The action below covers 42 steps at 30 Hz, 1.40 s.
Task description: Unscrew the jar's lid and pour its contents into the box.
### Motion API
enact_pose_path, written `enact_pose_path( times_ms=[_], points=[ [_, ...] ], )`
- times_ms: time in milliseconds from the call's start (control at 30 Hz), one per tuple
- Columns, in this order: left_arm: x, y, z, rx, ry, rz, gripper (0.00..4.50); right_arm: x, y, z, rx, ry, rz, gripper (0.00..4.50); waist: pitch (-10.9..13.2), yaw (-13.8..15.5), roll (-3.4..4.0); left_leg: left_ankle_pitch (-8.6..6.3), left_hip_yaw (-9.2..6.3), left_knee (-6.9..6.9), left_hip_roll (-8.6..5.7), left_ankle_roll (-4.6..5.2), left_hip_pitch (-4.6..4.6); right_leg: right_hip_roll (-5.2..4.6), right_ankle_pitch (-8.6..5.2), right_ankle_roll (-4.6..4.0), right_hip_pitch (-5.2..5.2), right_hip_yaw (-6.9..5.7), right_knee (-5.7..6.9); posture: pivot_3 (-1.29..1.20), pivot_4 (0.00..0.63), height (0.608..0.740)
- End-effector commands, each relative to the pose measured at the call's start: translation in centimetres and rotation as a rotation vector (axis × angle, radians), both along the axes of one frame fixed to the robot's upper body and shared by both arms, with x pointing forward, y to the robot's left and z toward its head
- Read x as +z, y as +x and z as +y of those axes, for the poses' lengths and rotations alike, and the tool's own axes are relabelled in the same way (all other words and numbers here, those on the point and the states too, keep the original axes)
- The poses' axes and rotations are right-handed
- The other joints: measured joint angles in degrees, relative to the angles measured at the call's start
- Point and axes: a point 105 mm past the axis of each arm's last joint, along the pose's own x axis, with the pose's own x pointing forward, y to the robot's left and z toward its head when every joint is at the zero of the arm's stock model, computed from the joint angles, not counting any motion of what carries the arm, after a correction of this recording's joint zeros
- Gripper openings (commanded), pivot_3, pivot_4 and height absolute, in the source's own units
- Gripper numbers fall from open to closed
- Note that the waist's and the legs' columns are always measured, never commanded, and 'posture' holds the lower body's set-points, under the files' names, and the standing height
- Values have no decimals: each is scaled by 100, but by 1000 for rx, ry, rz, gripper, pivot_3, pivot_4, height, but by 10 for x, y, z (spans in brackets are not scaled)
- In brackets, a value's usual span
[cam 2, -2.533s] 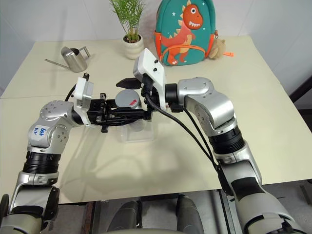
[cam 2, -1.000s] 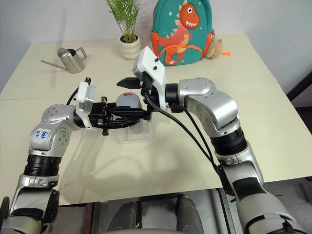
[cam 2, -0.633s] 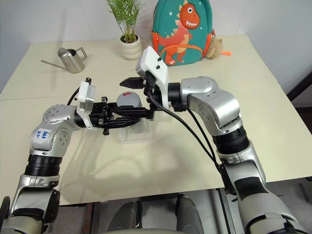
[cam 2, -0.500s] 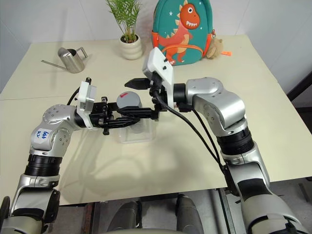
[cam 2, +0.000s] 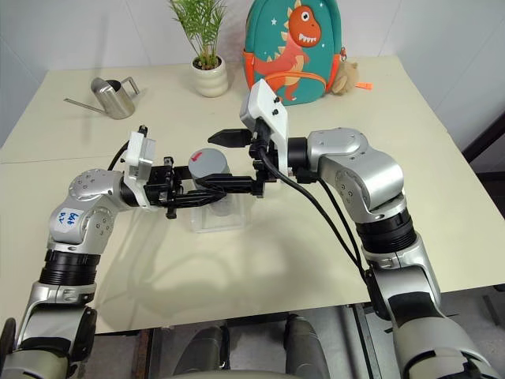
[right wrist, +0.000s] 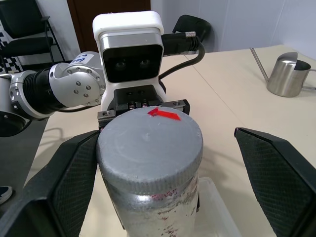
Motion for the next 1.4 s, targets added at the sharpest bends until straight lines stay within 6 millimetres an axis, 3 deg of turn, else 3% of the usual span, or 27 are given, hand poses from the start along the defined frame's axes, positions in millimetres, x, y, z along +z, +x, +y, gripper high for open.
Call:
enact_pose_path(
  times_ms=[33, 567, 667, 800, 933, 1067, 1167, 1300, 1400],
  points=[
    [8, -4, 2, -7, -4, -42, 1877, 13, -9, -2, 29, 33, -43, 4473, 0, -1, 0, 0, 0, 0, 0, 0, 0, 0, 0, 0, 0, 0, 0, 0, 150, 740],
    [9, -4, 1, -7, -7, -42, 1877, 13, -17, 10, 63, 46, -38, 4473, 0, 0, 0, 0, 0, 0, 0, 0, 0, 0, 0, 0, 0, 0, 0, 0, 150, 740],
    [9, -3, 1, -6, -8, -42, 1877, 12, -16, 10, 61, 47, -33, 3925, 0, -1, 0, 0, 0, 0, 0, 0, 0, 0, 0, 0, 0, 0, 1, 0, 150, 740],
    [9, -3, 2, -4, -7, -44, 1877, 17, -17, 12, 70, 88, -25, 2637, 0, -3, 0, 0, 0, 0, 0, 0, 0, 0, 0, 0, 0, 0, 2, 0, 150, 740],
    [9, -3, 3, 1, -5, -45, 1877, 47, -22, 7, 112, 277, 49, 2558, 0, -4, 0, 0, 0, 0, 0, 0, 1, 0, 0, 0, 0, 0, 3, 0, 150, 740],
    [7, -4, 7, 9, 1, -41, 1877, 62, -29, -10, 152, 392, 107, 2558, 1, 15, 1, 0, -1, 0, 2, 0, 0, 0, 0, 0, 0, 0, 2, 0, 150, 740],
    [6, -5, 9, 13, 4, -37, 1877, 62, -24, -22, 97, 422, 108, 2558, 1, 36, 1, -1, 0, -1, 2, -1, -1, -1, 0, 0, 0, -1, 0, 0, 150, 740],
    [7, -4, 13, 36, -7, -38, 1877, 17, 9, -67, -193, 277, -28, 2558, -1, 141, -2, -3, 1, 0, 2, -2, 0, 1, 0, 0, 2, -1, -6, 0, 150, 740],
    [8, -3, 16, 53, -19, -36, 1877, -19, 38, -111, -418, 269, -21, 2558, -1, 134, -1, -5, 6, 2, 1, -5, -1, 0, 1, 2, 3, 3, -8, 0, 150, 740]
  ],
)
